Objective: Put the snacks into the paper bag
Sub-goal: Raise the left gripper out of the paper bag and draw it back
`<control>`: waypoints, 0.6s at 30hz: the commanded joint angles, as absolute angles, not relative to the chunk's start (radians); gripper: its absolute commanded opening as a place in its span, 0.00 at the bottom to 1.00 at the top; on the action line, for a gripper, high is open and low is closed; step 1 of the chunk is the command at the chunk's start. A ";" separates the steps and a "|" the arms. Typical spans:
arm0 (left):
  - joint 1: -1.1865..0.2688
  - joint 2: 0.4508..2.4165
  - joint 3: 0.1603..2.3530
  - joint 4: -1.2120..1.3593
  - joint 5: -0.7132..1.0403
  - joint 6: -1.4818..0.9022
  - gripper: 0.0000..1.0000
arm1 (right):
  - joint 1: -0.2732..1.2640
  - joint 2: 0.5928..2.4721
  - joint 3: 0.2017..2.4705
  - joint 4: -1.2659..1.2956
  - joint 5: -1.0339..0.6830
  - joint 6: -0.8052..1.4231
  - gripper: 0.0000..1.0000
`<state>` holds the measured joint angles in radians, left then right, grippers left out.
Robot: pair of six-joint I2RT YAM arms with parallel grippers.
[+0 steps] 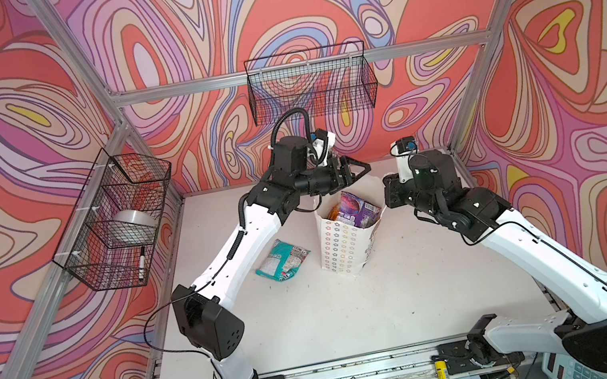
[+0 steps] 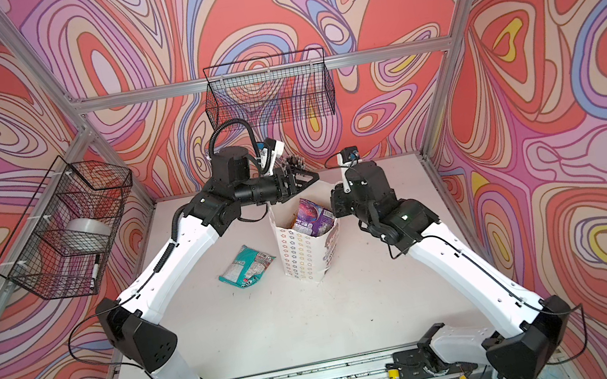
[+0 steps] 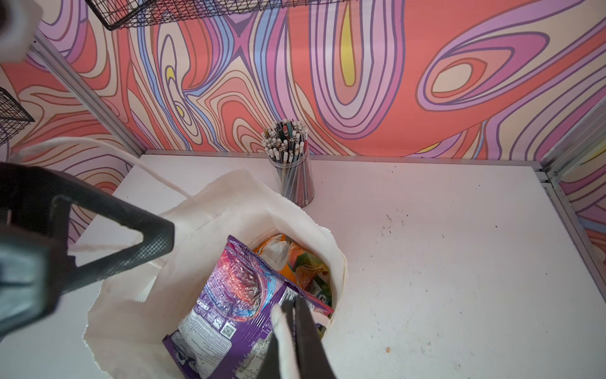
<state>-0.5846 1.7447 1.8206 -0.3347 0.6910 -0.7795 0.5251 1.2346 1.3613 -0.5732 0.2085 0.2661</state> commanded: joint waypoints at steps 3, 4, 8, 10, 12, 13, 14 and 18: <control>-0.512 1.685 1.727 -0.209 0.774 -0.877 0.56 | 0.526 1.232 1.391 -0.552 0.198 0.261 0.00; -0.508 1.678 1.722 -0.215 0.781 -0.874 0.55 | 0.526 1.231 1.387 -0.549 0.199 0.262 0.00; -0.509 1.635 1.717 -0.239 0.808 -0.854 0.53 | 0.527 1.227 1.377 -0.548 0.208 0.261 0.00; -0.508 1.611 1.723 -0.238 0.842 -0.865 0.53 | 0.526 1.230 1.378 -0.548 0.215 0.258 0.00; -0.509 1.584 1.723 -0.228 0.871 -0.885 0.53 | 0.526 1.235 1.379 -0.545 0.212 0.255 0.00; -0.511 1.569 1.713 -0.214 0.878 -0.894 0.53 | 0.526 1.236 1.381 -0.545 0.209 0.255 0.00; -0.514 1.550 1.697 -0.191 0.886 -0.905 0.54 | 0.527 1.238 1.382 -0.544 0.207 0.253 0.00; -0.522 1.481 1.684 -0.227 0.890 -0.881 0.54 | 0.527 1.247 1.385 -0.541 0.206 0.251 0.00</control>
